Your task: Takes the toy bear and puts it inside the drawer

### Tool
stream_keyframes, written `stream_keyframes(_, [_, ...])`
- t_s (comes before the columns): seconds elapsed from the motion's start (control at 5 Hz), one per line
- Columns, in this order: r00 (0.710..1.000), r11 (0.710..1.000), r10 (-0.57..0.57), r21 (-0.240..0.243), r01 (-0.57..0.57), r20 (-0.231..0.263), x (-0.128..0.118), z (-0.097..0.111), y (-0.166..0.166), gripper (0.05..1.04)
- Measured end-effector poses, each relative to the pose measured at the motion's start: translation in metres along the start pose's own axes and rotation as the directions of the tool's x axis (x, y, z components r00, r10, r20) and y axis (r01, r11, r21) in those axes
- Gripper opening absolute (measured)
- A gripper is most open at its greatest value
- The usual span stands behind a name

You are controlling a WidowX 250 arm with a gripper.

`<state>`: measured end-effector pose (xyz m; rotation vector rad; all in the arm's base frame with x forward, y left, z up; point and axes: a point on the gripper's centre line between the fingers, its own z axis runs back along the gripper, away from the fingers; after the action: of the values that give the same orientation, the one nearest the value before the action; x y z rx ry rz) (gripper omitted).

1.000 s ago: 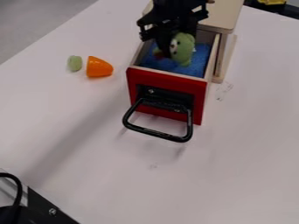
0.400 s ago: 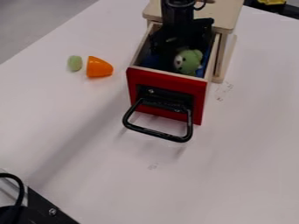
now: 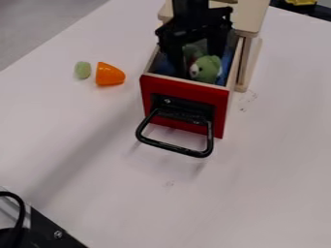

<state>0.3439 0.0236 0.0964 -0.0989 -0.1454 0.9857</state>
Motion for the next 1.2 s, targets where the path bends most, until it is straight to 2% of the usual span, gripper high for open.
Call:
stream_keyframes(0.2, [1.0,0.999,-0.004,-0.042,0.004,0.006,0.001,0.027,0.003,1.001])
stream_keyframes(0.4, [0.997,0.999,-0.018,-0.041,0.021,0.075,0.004,0.054,0.011,1.001])
stream_keyframes(1.2, [0.996,0.999,-0.013,-0.048,0.018,0.086,0.004,0.059,0.012,1.001])
